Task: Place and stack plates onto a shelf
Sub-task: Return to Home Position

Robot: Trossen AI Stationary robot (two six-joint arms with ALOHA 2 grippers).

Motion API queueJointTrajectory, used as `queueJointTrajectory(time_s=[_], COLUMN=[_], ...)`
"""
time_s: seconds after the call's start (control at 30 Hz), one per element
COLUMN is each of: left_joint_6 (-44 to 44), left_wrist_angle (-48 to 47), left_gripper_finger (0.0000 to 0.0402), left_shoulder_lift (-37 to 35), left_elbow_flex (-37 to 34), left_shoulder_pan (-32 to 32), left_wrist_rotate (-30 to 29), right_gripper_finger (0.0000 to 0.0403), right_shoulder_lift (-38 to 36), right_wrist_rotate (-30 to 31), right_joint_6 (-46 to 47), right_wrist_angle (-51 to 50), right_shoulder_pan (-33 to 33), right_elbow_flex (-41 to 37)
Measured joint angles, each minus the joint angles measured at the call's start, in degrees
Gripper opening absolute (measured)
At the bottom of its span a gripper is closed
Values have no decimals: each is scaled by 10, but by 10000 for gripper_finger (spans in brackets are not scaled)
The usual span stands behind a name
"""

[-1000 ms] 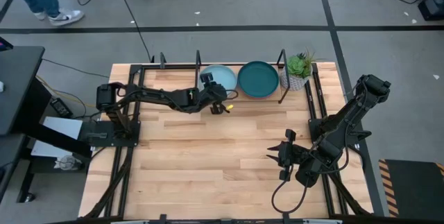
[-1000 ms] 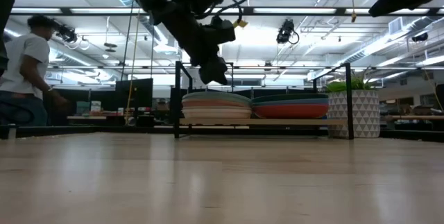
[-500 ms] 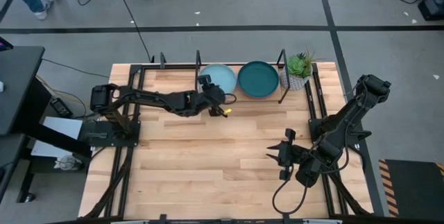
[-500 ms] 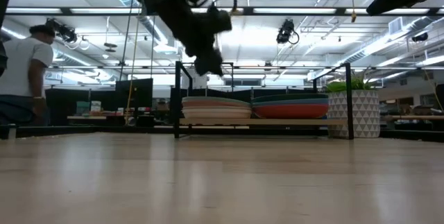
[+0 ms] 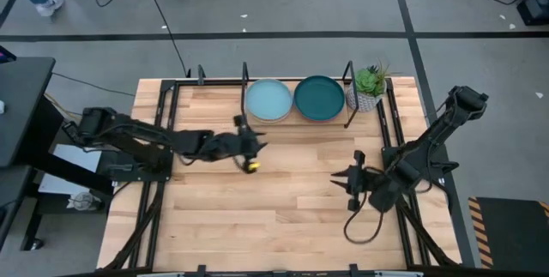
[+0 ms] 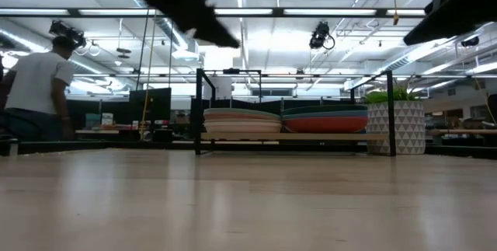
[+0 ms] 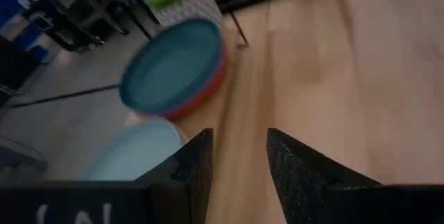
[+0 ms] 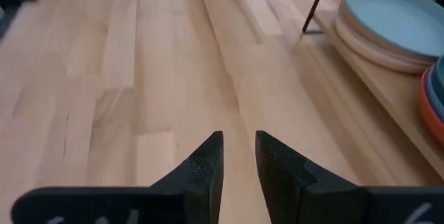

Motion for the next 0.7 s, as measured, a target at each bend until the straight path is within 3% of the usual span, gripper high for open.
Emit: queueJointTrajectory(time_s=[0.17,0.4,0.7], left_joint_6=[-26,-46,-29], left_wrist_angle=[61,103,167], left_gripper_finger=[142,142,142], left_shoulder_lift=[-63,-154,-325], left_elbow_flex=[-102,-191,-318], left_shoulder_pan=[-30,-47,-33], left_wrist_rotate=[1,13,49], right_gripper_finger=[83,76,75], right_shoulder_lift=[-86,-193,-332], right_wrist_rotate=[-52,-202,-279], right_joint_6=[-102,-234,-287], right_wrist_angle=[113,266,259], right_shoulder_pan=[-66,-210,-317], right_elbow_flex=[-61,-147,-180])
